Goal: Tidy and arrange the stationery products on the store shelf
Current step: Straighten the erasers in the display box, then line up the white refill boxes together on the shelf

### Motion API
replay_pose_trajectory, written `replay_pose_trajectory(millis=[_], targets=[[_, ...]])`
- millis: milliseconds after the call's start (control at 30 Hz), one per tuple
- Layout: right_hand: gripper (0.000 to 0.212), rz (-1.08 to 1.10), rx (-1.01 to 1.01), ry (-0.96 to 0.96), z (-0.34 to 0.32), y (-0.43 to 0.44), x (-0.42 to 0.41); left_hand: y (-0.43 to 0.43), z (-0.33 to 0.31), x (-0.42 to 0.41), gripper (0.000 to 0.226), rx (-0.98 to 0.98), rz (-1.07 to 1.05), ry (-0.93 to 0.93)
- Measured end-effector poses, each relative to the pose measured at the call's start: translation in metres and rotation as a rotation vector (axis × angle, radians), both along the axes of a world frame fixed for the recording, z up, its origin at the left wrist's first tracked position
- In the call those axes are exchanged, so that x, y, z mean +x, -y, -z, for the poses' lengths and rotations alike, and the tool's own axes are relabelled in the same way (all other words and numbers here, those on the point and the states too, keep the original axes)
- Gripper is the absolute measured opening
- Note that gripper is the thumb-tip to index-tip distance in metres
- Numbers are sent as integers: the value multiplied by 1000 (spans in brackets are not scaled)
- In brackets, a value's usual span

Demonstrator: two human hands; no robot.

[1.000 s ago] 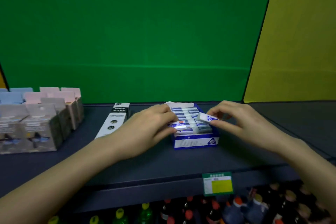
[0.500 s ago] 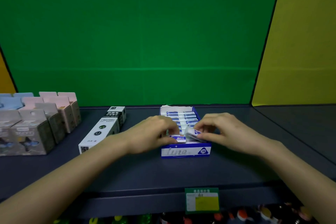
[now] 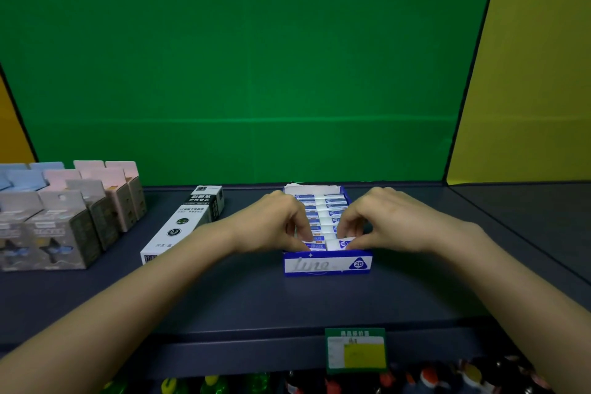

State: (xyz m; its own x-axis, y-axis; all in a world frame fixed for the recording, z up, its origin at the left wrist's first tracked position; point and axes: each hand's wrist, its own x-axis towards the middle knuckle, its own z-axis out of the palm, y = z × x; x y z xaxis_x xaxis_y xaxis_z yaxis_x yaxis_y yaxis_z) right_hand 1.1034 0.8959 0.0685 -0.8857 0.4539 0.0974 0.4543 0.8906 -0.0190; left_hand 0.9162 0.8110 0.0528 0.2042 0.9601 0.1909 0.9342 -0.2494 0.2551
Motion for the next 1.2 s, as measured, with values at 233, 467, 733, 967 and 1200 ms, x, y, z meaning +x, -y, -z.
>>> replay_pose_trajectory(millis=[233,467,733,967,1200], targets=[[10,30,-156,-16,-2,-5,-7,-5,-1,0,13,-59,-13,33],[21,67,27,10,-7,6,-8,9,-2,-3,21,7,-23,-20],[20,-5,-131,-450,-7,66,-58,101,-4,-59,37,400,-281,-125],[43,119,-282,-403,13,101,-161,176,5,-131,43,395,-437,-157],[88,420,-391,-315,33,118,-231,233,17,-184,39,372,-534,-149]])
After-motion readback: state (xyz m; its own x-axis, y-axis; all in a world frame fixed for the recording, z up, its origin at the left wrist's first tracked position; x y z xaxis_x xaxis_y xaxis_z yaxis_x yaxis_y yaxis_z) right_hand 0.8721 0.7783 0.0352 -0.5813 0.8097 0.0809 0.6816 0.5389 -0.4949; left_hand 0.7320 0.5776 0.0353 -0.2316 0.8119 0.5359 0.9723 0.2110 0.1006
